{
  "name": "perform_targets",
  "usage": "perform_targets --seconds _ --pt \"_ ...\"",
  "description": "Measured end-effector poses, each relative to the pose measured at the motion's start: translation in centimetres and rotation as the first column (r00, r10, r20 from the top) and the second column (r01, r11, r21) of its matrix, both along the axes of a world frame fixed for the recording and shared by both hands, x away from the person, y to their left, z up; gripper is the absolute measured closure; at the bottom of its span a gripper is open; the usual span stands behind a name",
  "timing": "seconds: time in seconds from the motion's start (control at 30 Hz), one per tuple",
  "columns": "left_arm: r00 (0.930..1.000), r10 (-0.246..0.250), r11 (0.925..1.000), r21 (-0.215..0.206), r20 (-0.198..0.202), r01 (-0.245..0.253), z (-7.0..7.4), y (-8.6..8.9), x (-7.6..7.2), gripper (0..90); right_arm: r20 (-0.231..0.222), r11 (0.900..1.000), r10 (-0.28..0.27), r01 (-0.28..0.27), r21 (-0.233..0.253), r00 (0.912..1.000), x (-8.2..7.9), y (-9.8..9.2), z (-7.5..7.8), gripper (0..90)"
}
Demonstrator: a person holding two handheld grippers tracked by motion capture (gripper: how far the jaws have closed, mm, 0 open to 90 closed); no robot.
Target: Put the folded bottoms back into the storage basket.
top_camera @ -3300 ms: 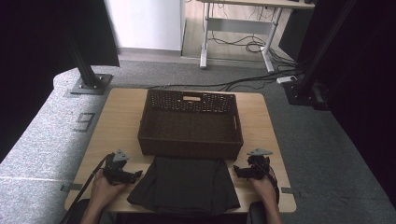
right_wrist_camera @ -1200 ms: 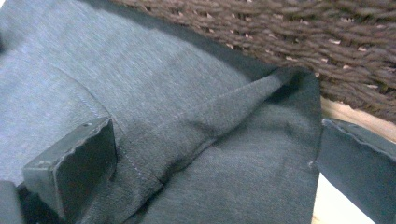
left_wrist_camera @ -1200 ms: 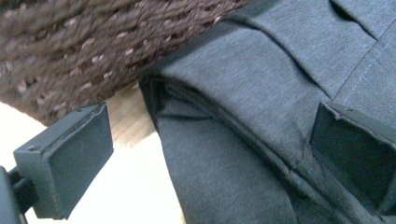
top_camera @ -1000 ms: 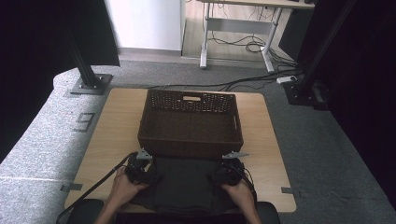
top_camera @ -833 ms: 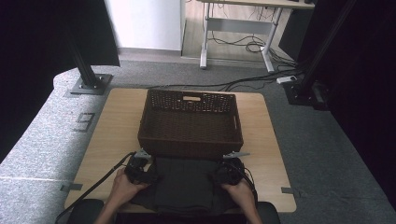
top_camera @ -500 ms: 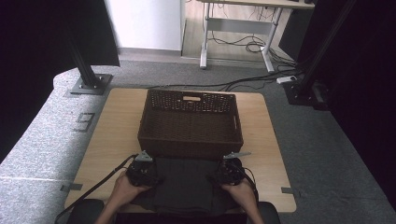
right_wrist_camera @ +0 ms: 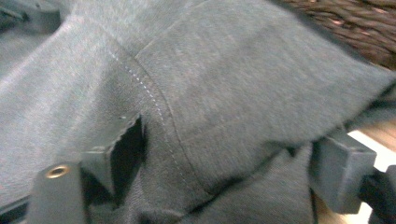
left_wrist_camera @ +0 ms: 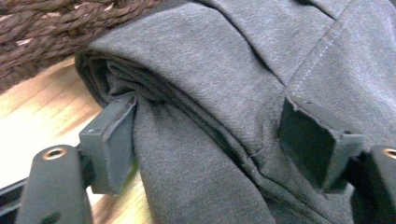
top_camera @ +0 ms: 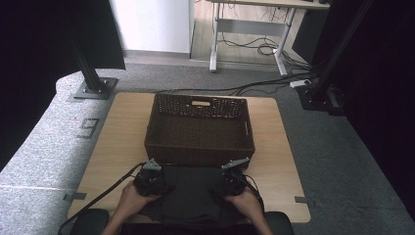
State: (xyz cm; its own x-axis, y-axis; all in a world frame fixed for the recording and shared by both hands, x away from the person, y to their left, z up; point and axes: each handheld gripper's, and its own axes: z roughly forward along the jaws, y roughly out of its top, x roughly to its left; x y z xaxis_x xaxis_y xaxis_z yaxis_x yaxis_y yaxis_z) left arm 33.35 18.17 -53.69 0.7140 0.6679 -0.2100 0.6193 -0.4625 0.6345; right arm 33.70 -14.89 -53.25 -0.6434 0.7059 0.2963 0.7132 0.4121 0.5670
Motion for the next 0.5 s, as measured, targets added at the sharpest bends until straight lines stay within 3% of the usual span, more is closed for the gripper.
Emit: perform_targets --seconds 0.1,0.13,0.17,0.2,0.23,0.27,0.4,0.43,0.5 --pt "0.9989 0.045 0.9982 0.040 -0.013 -0.044 0.1 0.2 0.1 10.4 -0.016 1.000 -0.018 0.018 0.017 0.9997 0.1 -0.7 0.0 15.0" --pt "0.9978 0.065 0.9962 0.060 -0.016 -0.064 0.2 0.3 0.2 6.7 -0.017 0.999 -0.038 0.038 0.009 0.9991 0.0 -0.9 0.0 11.8" --pt "0.9968 0.078 0.9947 0.068 -0.016 -0.077 0.1 0.4 0.2 1.2 -0.006 0.997 -0.073 0.073 -0.009 0.9973 -0.3 -1.4 0.0 1.5" --pt "0.9961 0.086 0.9943 0.066 -0.022 -0.084 0.1 0.5 0.1 1.2 -0.006 0.997 -0.073 0.073 -0.009 0.9973 -0.3 -1.4 0.0 1.5" --pt "0.9953 0.092 0.9938 0.065 -0.031 -0.090 0.1 0.6 0.1 1.2 0.002 0.994 -0.096 0.096 -0.043 0.9954 -0.4 -1.4 0.0 0.0" --pt "0.9946 0.099 0.9932 0.065 -0.031 -0.097 0.1 0.6 0.0 1.0 0.004 0.992 -0.103 0.103 -0.066 0.9947 -0.7 -1.6 0.1 0.0" --pt "0.9937 0.105 0.9922 0.073 -0.040 -0.101 0.2 0.5 -0.3 1.4 0.002 0.993 -0.101 0.101 -0.055 0.9949 -1.0 -1.5 -0.2 1.9" --pt "0.9948 0.096 0.9934 0.067 -0.036 -0.093 0.2 0.4 -0.4 2.2 -0.026 0.997 -0.071 0.071 0.015 0.9971 -1.0 -1.4 0.0 15.2" --pt "0.9986 0.049 0.9984 0.030 -0.020 -0.049 0.1 0.1 -0.9 5.5 -0.032 0.998 -0.059 0.060 0.029 0.9978 -1.0 -1.3 0.0 15.5"
